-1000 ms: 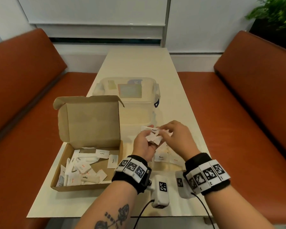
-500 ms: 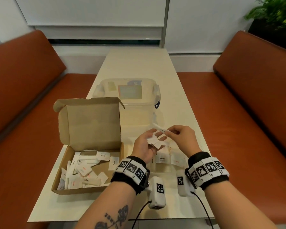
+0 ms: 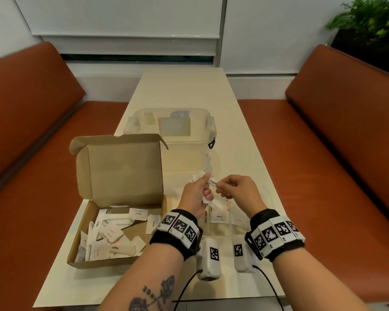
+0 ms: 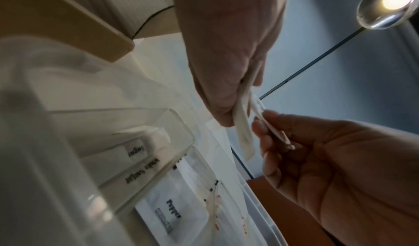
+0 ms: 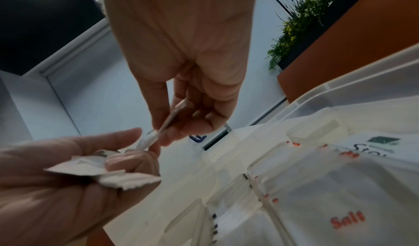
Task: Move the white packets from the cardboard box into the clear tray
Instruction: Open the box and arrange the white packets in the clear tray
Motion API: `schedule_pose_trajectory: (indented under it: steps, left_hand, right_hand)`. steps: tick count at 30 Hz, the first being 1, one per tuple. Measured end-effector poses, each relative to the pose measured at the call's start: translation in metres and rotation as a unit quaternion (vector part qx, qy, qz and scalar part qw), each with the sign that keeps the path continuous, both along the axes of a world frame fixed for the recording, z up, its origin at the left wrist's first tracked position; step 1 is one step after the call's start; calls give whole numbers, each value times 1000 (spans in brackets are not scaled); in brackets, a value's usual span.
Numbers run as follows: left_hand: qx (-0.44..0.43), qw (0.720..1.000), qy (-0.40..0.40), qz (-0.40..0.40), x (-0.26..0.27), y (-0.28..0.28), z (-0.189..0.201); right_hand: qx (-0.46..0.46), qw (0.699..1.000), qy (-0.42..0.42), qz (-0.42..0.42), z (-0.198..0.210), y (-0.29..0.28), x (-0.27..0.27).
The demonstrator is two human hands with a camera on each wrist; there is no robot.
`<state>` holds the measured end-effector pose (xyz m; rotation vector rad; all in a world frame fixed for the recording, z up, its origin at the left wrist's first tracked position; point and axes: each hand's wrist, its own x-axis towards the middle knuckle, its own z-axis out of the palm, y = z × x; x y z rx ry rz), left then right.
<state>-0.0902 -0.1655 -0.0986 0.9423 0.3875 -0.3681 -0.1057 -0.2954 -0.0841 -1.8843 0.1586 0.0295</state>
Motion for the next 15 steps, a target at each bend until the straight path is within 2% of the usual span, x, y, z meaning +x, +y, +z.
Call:
schedule_pose_trajectory:
  steps: [4, 8, 11, 15]
  left_hand:
    - [78, 995, -53, -28, -2, 0, 1]
    - [109, 990, -91, -22, -3, 4, 4]
    - [111, 989, -97, -29, -3, 7, 5]
    - [66, 994, -81, -19, -4, 8, 6]
  right_hand:
    - [-25, 1000, -14, -1, 1, 2, 5]
    - [0, 1000, -1, 24, 6, 0, 5]
    - [1, 999, 5, 44, 7, -2, 4]
    - [-8, 999, 20, 49, 5, 4, 3]
